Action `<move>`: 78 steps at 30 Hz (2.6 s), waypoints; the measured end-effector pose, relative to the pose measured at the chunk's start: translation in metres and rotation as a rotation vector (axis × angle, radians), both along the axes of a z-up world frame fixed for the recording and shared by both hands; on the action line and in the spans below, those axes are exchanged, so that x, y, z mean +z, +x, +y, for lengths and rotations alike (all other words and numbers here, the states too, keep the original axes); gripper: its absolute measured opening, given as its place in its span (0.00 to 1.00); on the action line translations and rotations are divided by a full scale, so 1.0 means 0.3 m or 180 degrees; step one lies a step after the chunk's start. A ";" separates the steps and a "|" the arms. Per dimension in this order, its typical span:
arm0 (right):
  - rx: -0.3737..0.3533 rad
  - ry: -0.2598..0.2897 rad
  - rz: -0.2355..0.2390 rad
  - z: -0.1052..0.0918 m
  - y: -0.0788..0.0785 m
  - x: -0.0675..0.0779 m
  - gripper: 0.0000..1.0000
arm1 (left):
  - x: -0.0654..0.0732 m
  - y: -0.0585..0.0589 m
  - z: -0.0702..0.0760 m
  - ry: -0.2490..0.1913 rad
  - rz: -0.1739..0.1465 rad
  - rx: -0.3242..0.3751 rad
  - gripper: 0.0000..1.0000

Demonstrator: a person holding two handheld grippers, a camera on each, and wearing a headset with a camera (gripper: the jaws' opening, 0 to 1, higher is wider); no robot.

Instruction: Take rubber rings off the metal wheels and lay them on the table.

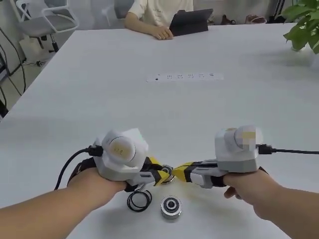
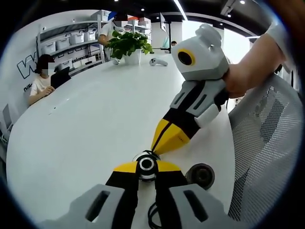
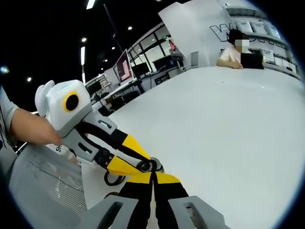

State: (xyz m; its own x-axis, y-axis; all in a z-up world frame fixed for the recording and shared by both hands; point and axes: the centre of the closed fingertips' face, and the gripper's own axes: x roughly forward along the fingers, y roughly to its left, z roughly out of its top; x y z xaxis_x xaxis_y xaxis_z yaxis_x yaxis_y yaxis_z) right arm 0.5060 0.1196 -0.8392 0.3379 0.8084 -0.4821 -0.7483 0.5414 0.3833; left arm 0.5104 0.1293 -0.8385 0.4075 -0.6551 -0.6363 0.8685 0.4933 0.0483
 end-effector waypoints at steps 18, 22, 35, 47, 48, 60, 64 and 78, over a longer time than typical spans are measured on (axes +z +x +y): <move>0.0066 0.0065 -0.0002 0.022 -0.011 0.013 0.00 | -0.001 0.002 -0.001 0.0003 -0.0022 -0.0006 0.07; 0.0085 0.0113 0.0012 0.030 -0.015 0.020 0.00 | 0.000 0.001 -0.001 -0.0002 -0.0023 -0.0002 0.07; 0.0109 0.0290 0.0107 0.036 -0.024 0.035 0.00 | 0.002 0.001 0.000 -0.0028 -0.0018 0.0018 0.07; 0.0116 0.0482 0.0267 0.028 -0.034 0.050 0.00 | 0.003 0.001 -0.002 -0.0054 -0.0027 0.0024 0.07; 0.0128 0.0495 0.0274 0.030 -0.037 0.055 0.00 | 0.003 0.001 -0.002 -0.0057 -0.0025 0.0025 0.07; 0.0061 0.0496 0.0261 0.024 -0.031 0.046 0.00 | 0.002 -0.001 -0.003 -0.0045 -0.0026 0.0040 0.07; 0.0033 0.0351 0.0170 0.023 -0.022 0.029 0.00 | 0.002 -0.003 -0.004 -0.0048 -0.0017 0.0047 0.07; 0.0036 0.0234 0.0081 0.017 -0.011 0.014 0.00 | 0.003 0.000 -0.005 -0.0039 0.0048 0.0065 0.08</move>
